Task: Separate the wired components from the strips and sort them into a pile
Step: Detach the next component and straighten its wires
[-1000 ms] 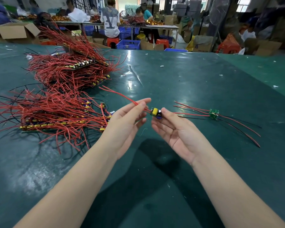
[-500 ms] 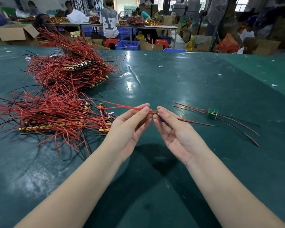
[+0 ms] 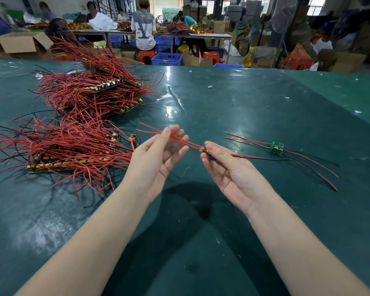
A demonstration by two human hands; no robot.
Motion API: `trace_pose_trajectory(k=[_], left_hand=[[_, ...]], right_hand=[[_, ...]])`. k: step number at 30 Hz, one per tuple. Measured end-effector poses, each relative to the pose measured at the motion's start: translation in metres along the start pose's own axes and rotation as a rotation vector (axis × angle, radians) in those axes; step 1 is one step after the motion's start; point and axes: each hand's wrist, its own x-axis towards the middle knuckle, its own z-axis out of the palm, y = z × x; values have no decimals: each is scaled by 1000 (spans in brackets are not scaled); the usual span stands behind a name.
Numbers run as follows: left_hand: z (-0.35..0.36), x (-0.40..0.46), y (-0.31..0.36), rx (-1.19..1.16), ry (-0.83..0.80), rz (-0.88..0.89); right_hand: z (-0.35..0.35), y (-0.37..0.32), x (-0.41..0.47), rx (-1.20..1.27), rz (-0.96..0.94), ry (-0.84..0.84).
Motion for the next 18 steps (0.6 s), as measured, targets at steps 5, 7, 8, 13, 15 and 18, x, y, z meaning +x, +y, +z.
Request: trace_pose_trajectory(k=[5,7,8,13,15,18], left_hand=[[-1,0,0,2,15,-10],[-2,2,3,-43,39,1],[-3,4,5,-64,53,15],[-7,8,7,-78,64,59],[-8,9,9,-106,72,75],[-9,11,11,-121,78,102]], right_hand=[[-3,0,1,-13,3,18],[-4,-1,2,-10,2,23],[-4,-2,2,-9,3,25],[-5,-2,2,-9,11,25],[-6,-4,2,2,17,42],[-8,-5,4,13,17,48]])
